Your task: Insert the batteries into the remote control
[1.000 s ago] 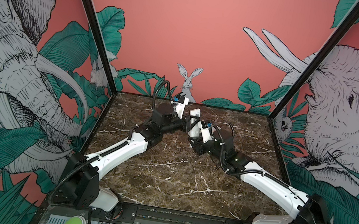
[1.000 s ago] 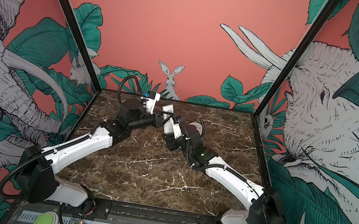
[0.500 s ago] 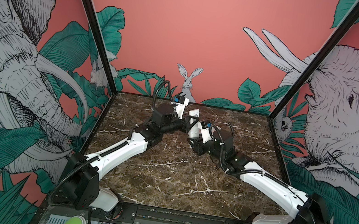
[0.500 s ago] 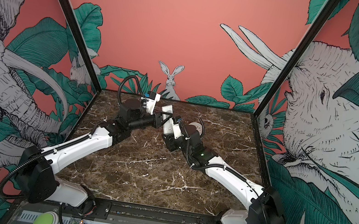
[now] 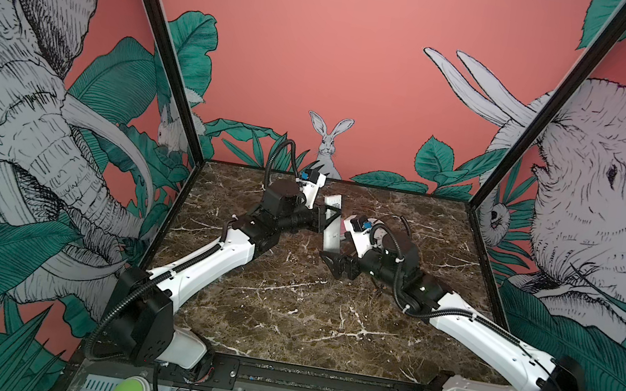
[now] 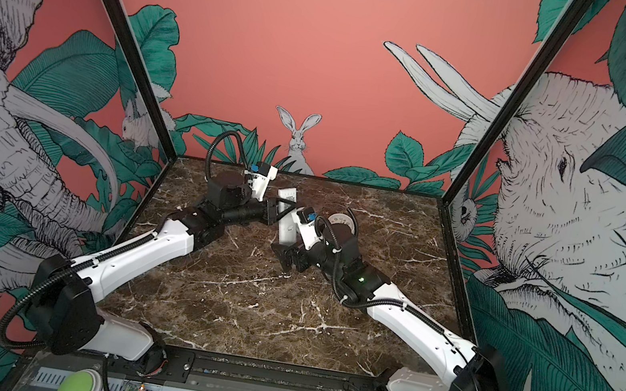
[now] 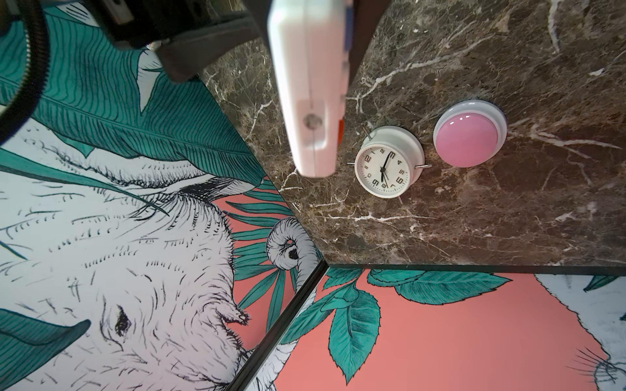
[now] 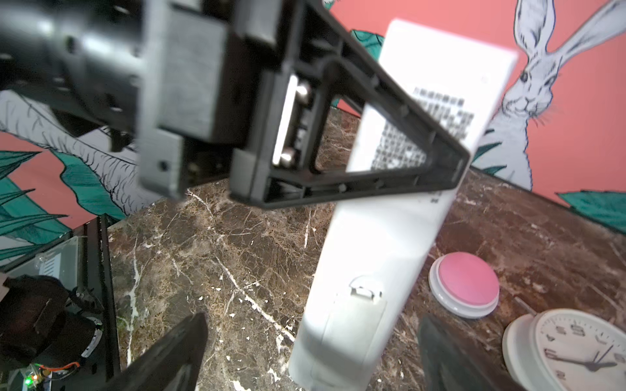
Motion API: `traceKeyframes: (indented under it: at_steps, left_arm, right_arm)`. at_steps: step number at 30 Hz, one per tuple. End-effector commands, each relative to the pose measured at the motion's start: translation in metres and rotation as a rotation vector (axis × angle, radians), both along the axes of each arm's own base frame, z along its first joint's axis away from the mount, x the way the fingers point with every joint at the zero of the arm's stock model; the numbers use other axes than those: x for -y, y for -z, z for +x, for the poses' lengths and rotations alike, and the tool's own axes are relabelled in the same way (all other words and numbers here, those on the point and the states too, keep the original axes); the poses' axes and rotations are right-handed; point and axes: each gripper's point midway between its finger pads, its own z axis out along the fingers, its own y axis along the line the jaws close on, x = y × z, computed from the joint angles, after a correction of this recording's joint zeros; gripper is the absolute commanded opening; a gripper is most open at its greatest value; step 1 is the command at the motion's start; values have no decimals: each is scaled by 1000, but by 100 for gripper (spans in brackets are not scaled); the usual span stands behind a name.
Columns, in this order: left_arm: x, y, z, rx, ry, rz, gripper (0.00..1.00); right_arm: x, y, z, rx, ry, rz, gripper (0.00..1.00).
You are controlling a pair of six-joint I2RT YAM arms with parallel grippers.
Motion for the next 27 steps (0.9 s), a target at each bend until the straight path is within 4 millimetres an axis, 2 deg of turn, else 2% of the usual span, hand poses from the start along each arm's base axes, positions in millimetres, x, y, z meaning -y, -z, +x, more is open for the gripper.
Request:
traceKeyframes:
  at_steps: [1,5,11,13,19,27]
  left_arm:
    - [0,-35,-17,42,98,-60,0]
    - [-2,-37,-31,26,175,-68,0]
    - [-7,-39,-43,-15,221,-72,0]
    - [-8,-37,-47,-38,239,-63,0]
    - [-10,-31,-57,-78,264,-50,0]
    - [-10,-32,-62,-101,281,-68,0]
  right_arm:
    - [-2,-8,-34,87,-174,-19,99]
    - [3,-8,-55,146,-267,-105,98]
    - [7,6,-63,250,-325,-327,97]
    - [6,4,-65,291,-346,-365,97]
    - [0,-3,-72,410,-390,-404,99]
    - [-9,0,-70,447,-399,-462,99]
